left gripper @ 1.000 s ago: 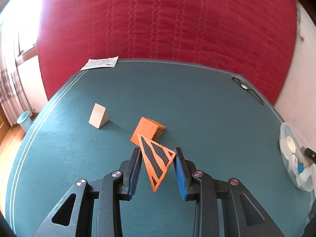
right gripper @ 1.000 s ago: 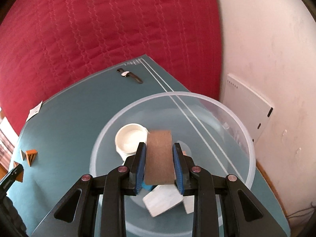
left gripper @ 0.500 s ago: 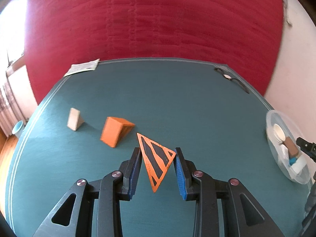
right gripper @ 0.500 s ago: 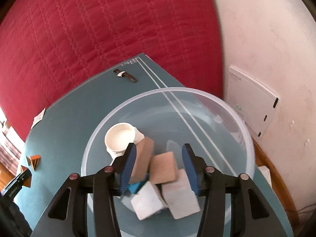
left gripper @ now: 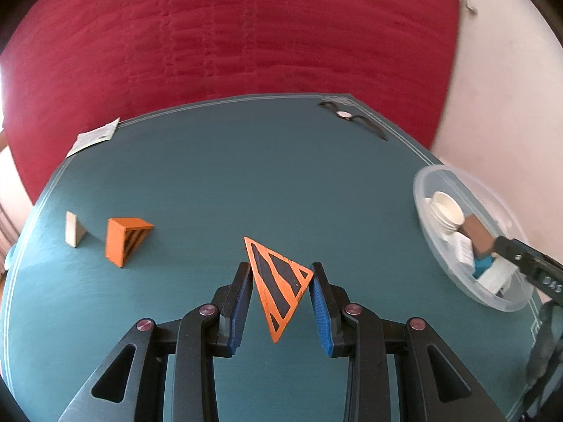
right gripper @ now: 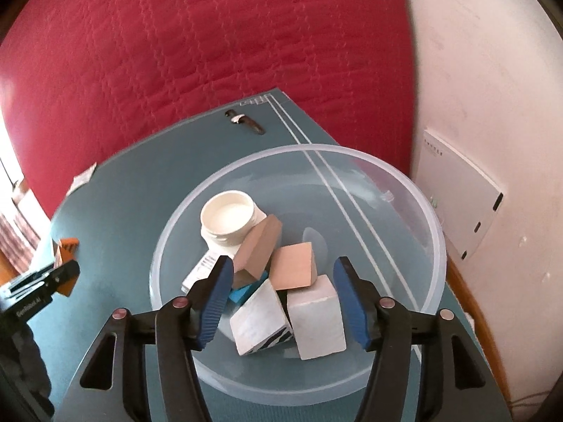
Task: Organize rigid objects
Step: 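Open the right tool over the clear bowl while the left tool releases the striped wedge there, then grasp the orange block on the table with the left tool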
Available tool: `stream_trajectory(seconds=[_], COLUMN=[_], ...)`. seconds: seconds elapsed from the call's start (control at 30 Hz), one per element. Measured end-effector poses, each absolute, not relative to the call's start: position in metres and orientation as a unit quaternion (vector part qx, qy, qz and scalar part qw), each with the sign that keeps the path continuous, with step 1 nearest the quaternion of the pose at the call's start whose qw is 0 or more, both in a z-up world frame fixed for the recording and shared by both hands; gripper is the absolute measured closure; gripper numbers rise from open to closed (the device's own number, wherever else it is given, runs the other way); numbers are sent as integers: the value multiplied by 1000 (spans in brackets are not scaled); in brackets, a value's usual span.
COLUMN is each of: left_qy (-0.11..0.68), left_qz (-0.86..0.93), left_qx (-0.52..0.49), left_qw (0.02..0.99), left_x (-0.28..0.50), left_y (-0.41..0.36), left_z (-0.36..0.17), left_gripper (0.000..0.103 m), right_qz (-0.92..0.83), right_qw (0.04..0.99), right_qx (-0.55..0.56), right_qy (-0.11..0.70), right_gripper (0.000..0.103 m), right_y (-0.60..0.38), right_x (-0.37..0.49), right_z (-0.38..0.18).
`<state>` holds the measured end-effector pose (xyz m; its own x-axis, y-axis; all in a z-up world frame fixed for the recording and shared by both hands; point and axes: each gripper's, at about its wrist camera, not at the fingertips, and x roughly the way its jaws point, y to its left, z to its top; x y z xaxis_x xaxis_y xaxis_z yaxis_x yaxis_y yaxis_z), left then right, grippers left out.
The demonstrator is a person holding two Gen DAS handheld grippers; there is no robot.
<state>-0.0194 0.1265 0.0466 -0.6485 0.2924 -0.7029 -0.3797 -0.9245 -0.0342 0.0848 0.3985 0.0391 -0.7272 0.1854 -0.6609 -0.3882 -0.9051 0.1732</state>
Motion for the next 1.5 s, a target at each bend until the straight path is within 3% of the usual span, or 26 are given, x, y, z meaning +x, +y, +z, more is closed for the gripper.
stream_trajectory(seconds=[0.13,1.0,1.17,1.5], left_qy=[68,84,80,145], left_qz=[902,856,850,807], left_qx=[-376,-361,-386,-388], left_qw=[202,361,350,422], left_x=[-16,5,9,68], left_y=[139,233,219,210], left_z=[49,69,60,46], left_gripper=[68,68,46,45], right_qz=[909,912,913,915], right_qw=[188,219,220,217], right_qx=[-348,-286,-280,-278], right_qy=[130,196,197,197], right_gripper=[42,38,37,37], right_y=[402,428,428,425], right_x=[79,100,101,102], right_z=[33,38,38,36])
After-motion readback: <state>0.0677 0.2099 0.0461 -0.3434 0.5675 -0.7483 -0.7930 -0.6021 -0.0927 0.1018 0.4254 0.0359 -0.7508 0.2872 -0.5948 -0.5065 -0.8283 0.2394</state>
